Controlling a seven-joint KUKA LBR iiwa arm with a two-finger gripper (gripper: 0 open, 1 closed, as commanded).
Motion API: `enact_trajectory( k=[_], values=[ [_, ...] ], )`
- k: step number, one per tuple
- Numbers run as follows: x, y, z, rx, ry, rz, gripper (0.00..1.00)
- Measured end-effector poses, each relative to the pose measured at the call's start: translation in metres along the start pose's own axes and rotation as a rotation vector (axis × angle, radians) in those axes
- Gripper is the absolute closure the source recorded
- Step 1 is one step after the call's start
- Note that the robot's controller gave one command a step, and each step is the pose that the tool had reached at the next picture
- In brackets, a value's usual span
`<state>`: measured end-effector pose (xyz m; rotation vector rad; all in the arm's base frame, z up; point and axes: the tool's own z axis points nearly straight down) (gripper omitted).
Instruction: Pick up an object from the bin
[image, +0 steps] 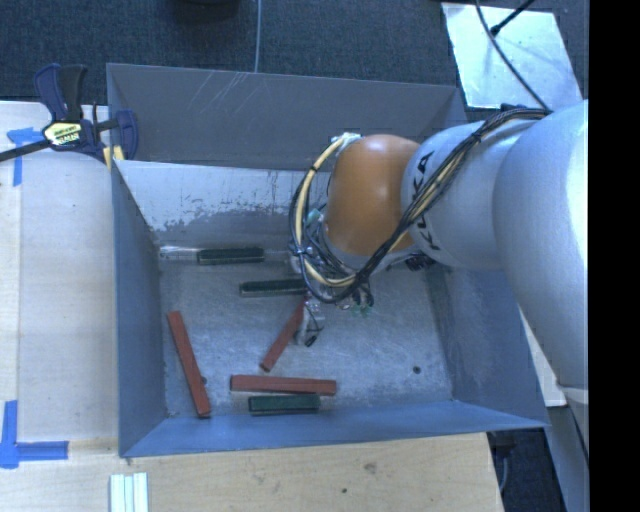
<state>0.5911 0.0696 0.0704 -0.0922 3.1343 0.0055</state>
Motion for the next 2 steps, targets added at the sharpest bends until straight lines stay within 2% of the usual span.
enact_trajectory(
  k=[1, 2],
  values=[
    [0.0, -0.004, -0.001, 0.002, -0.001, 0.005, 1.0],
    [0.017, 0.011, -0.152, 0.003, -0.005, -0.03, 1.0]
  ],
)
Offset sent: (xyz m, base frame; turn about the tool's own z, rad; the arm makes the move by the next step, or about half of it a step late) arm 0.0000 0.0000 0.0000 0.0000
